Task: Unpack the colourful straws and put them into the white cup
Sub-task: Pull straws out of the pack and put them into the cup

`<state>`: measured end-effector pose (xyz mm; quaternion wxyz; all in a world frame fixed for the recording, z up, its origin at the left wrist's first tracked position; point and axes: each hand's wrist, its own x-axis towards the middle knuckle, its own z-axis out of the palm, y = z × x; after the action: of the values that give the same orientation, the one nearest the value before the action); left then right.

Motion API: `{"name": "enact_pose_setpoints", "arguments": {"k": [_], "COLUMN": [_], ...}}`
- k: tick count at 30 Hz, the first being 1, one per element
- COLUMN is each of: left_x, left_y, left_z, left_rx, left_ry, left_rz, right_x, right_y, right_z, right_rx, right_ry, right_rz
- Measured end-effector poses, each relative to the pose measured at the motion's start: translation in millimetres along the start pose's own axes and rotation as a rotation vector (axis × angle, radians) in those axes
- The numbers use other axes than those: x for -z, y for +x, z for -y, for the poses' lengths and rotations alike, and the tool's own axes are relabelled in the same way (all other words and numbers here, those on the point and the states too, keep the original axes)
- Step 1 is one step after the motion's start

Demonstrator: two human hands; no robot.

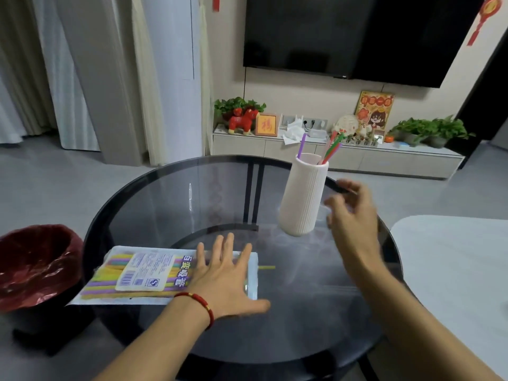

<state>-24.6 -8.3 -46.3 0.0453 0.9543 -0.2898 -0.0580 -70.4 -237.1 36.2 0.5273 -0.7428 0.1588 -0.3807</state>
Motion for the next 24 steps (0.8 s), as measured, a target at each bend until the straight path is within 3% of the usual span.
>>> {"name": "enact_pose_setpoints", "arguments": {"k": [4,6,9,15,20,24], "left_x": [3.3,11.9,25.1,33.8,50.5,55.0], "left_y": [-4.7,-1.9,4.7,4.5,0.7,-7.2], "left_z": [22.3,29.2,31.8,28.3,17.7,3.4], "left_rx": [-0.063,-0.104,-0.153,-0.169,-0.219,-0.227], "left_ry": [0.022,-0.007,0.012,0.169,0.495,0.613], "left_rz": [0.141,0.138,0.047,-0.100,-0.268,-0.304], "right_x": [-15.5,-22.9,-32.2,-52.0,-62.4,-64.9], "right_y": [-43.3,-54.4,-63.3,-79.1,-83.7,-88.9], "right_z": [-44.6,-56.2,-64.0,-71.4,-61.2,-51.0], "right_rx": [-0.127,-0.038,0.152,-0.053,-0.528,-0.717], "right_ry": [-0.287,-0.433,-0.524,-0.145,0.307,0.428], "right_rz": [0.462,0.615,0.686,0.640,0.634,0.675]}}
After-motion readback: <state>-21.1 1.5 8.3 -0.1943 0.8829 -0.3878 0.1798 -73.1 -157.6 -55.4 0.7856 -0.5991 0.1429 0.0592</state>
